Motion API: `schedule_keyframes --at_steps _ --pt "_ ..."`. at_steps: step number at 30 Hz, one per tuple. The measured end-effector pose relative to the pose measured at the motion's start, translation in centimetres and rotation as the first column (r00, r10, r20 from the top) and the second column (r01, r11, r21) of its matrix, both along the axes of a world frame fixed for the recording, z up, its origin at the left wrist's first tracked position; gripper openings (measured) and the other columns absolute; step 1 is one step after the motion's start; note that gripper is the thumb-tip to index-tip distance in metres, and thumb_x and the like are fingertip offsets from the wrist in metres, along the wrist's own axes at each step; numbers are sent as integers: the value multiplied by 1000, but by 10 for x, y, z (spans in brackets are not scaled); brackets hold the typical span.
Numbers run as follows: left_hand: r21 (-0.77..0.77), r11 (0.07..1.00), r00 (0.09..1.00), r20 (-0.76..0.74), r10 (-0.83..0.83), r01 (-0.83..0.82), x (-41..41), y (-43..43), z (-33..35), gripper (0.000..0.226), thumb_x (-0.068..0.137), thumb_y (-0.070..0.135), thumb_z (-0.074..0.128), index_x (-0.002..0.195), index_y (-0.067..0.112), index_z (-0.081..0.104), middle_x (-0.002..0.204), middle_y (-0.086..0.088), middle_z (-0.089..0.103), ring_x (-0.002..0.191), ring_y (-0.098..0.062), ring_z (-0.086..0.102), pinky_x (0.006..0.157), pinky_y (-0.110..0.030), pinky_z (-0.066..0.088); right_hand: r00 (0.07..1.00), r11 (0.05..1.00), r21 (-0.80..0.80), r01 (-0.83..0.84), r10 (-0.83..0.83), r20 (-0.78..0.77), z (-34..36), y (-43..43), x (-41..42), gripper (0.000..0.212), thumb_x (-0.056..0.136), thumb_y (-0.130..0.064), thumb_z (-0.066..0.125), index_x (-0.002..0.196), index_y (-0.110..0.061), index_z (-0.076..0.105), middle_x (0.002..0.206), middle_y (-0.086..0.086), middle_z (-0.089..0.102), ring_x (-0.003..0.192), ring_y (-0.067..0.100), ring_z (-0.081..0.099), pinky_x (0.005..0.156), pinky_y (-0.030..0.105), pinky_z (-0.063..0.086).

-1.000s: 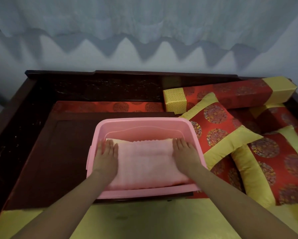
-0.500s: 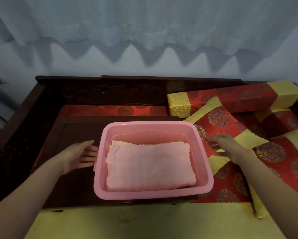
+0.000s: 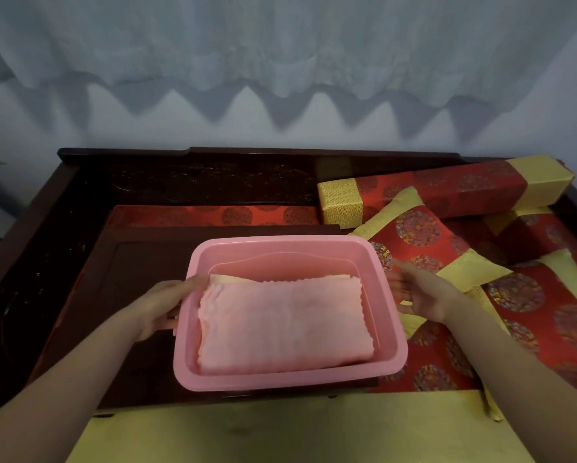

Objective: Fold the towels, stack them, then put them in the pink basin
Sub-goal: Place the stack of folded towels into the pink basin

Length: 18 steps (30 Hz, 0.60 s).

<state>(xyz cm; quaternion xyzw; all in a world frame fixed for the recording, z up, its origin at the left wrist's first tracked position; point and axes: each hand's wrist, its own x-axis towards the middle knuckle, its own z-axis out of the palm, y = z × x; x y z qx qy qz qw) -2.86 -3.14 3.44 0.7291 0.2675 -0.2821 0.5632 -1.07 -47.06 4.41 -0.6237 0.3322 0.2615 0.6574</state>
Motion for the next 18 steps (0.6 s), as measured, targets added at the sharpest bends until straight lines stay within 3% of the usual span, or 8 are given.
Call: schedule_keyframes --at_steps 3,7,10,14,18 --pt "-102 993 998 -42 50 -54 0 1 5 70 81 72 40 100 8 63 98 -14 68 91 -31 65 79 -41 53 999 999 38 23 -22 -30 1 -2 -2 38 89 -46 53 86 -9 64 79 6 58 72 18 52 68 33 44" --pt "-215 975 999 -35 41 -48 -1 -3 16 68 89 67 28 78 8 60 76 -11 59 69 -25 56 68 -38 49 997 997 20 79 -79 -18 6 -18 -17 31 88 -41 55 80 -11 62 73 4 57 71 18 50 72 36 41" --pt "-253 967 999 7 -31 32 5 -18 32 56 95 53 31 85 8 63 79 -11 58 69 -25 55 66 -38 49 991 991 21 133 -134 28 20 -39 -41 13 83 -28 63 82 -15 62 72 1 52 65 16 48 67 33 46" --pt "-250 942 974 93 -205 223 21 -65 59 36 92 41 49 91 10 67 78 -8 58 70 -24 56 69 -39 51 963 966 22 259 -260 69 46 -77 -98 8 76 -12 66 80 -13 59 72 1 50 57 13 51 46 27 50" --pt "-256 898 932 158 -328 359 26 -143 80 31 90 39 55 89 12 69 76 -7 64 74 -26 59 71 -39 52 910 914 -21 405 -401 106 70 -129 -171 16 79 -13 67 95 -10 63 73 4 55 63 15 53 56 33 51"
